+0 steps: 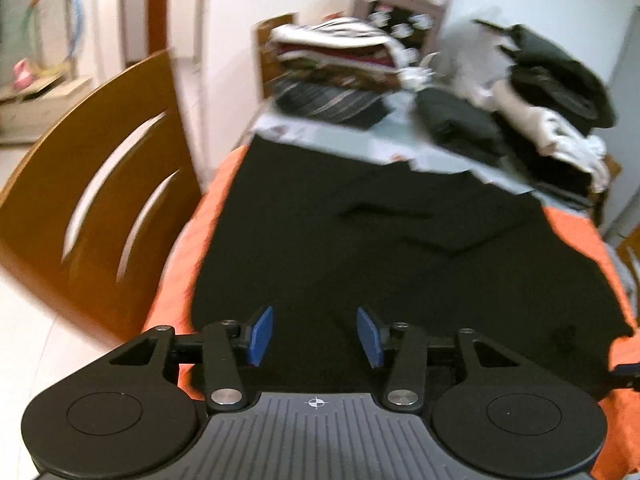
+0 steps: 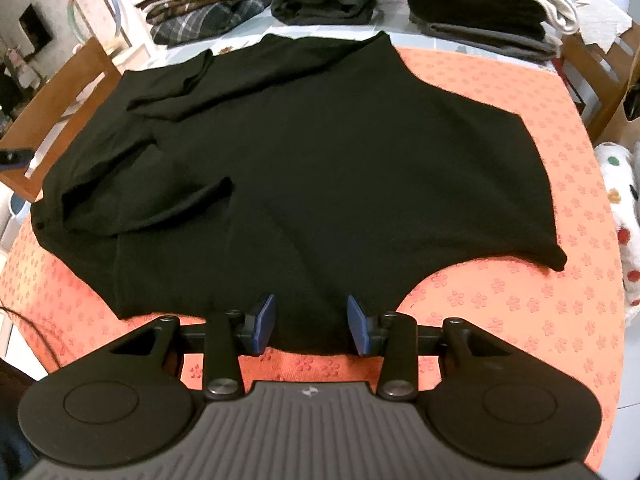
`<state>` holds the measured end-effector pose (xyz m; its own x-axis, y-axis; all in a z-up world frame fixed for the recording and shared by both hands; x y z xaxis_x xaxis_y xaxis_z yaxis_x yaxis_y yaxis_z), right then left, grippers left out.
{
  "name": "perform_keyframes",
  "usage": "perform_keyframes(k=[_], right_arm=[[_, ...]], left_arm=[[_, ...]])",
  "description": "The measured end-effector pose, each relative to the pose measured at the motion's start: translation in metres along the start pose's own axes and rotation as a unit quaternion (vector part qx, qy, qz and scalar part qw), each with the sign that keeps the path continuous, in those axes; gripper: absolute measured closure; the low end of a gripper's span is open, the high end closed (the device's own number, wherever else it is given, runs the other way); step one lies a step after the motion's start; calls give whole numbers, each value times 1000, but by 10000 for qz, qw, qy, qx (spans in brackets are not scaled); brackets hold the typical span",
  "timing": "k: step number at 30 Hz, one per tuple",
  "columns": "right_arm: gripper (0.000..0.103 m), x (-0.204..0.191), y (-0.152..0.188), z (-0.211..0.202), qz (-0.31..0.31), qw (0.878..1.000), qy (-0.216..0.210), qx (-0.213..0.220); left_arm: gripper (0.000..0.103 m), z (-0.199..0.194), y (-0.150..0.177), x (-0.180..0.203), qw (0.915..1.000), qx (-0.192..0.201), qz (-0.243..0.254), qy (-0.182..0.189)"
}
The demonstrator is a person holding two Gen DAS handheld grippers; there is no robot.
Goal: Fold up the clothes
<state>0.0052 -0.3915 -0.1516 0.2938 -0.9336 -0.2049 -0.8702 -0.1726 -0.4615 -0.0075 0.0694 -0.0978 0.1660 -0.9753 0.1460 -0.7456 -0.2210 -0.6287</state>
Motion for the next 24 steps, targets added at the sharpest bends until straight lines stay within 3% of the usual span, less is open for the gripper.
perform_keyframes(k=[12,21,23,24], right_arm=[[57,-3,3,5,-136,9997,100,-154],[57,-6,5,7,-235,9994,161,-185],[57,-6,5,8,-240,9994,179,-186],[57,-7,5,9,-241,9994,181,-182]], left_arm=[[52,16,40,-50,9956,-297,-639,-615],[53,44,37,-53,9960,-312,-468,-701],[60,46,38,-51,9961,-327,-320,-755],[80,46,38,-50,9960,-331,-227,-794]])
Point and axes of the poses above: each gripper's, at about its wrist camera, not at the fingertips, and z roughly the way its jaws point, x to its right, y to its underside, the point moved 3 cm from there along z, roughly the way its jaws point
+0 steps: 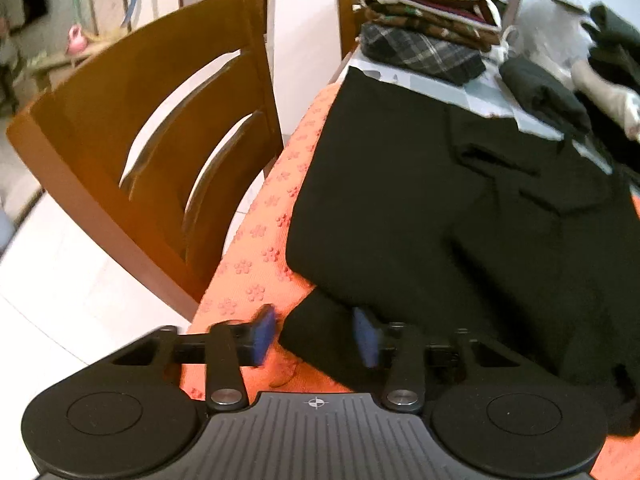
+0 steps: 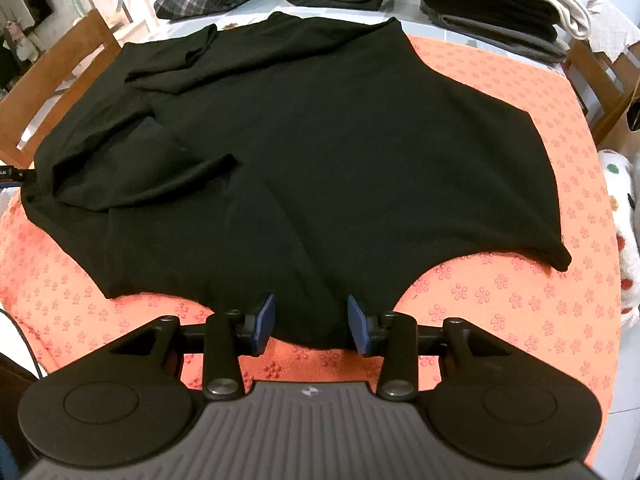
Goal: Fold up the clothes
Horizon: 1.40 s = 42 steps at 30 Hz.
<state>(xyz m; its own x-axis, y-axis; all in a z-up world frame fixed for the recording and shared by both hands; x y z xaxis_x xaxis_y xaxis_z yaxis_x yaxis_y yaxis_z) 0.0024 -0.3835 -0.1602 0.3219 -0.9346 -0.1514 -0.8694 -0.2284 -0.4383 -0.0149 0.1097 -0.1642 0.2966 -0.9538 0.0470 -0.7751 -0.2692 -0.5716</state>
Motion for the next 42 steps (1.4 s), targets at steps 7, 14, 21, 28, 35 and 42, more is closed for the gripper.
perform_keyframes(k=[7,14,21,28,35,42], right_arm=[[88,-3,2,2,-122,9999,-5,-10],[101,1,-6,-26,-76,9999,-127,-85],[101,10,-8,-31,-87,9990,-166,-408],[101,16,8,-3,-17,9975,-109,-696],[86,12,4,-16,-274,9990,-31,-359],[74,9,-4,-25,-266,9996,57,-33]], left_arm=[[91,-30,7,-11,9995,57,-273,-122],[92,-76,11,-15,9981,81,-503,-338],[92,-76,28,-10,9966,-301,-514,-562],[88,-58,43,-8,9961,-447,-404,-651],[56,-76,27,-6,9974,187,-579,-391],[44,-66,-9,37,9983,461,79,344]])
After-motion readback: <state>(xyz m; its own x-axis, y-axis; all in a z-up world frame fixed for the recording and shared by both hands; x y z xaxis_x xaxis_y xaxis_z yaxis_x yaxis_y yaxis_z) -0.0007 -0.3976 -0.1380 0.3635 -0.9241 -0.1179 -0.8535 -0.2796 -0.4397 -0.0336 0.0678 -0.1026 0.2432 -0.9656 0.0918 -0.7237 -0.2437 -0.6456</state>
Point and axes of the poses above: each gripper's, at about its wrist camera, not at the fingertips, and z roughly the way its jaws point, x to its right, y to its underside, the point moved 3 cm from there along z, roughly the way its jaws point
